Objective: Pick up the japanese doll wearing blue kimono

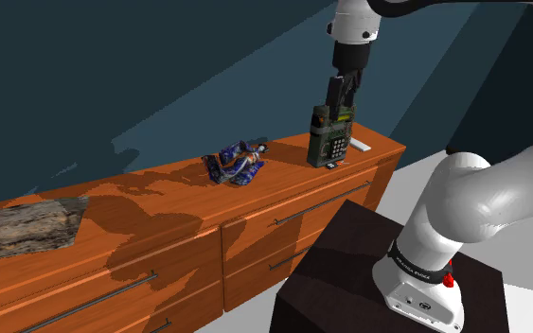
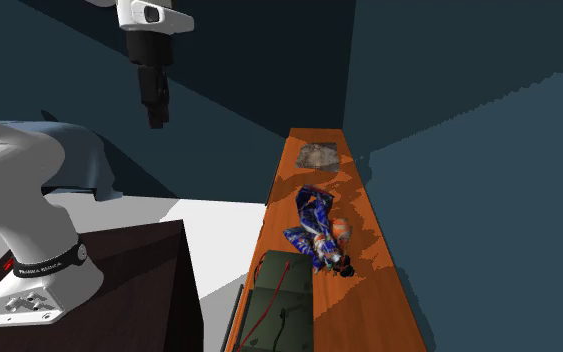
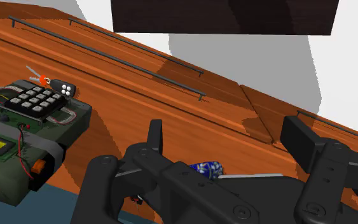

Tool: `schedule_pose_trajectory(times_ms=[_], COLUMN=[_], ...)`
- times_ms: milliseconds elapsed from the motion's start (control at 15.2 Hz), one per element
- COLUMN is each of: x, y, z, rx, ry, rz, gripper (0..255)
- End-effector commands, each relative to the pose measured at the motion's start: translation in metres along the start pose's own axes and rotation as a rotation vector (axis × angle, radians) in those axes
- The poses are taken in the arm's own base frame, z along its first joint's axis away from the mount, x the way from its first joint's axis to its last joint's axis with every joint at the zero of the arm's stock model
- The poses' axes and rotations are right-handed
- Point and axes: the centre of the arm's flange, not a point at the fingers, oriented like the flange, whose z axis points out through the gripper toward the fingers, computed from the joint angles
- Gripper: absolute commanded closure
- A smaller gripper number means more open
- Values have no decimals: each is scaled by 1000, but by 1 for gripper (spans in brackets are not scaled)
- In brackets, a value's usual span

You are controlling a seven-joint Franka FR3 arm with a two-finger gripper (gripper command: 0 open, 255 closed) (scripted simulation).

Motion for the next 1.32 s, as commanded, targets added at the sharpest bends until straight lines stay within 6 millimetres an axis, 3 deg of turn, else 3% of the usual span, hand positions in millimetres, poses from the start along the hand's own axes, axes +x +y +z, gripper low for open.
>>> schedule_pose_trajectory(times_ms=[0,660,1254], x=[0,93,190], y=[0,50,60], z=[0,65,118], rx=[0,-28,-53], ry=[0,53,101], rz=[0,-406,-772], gripper=[0,0,0])
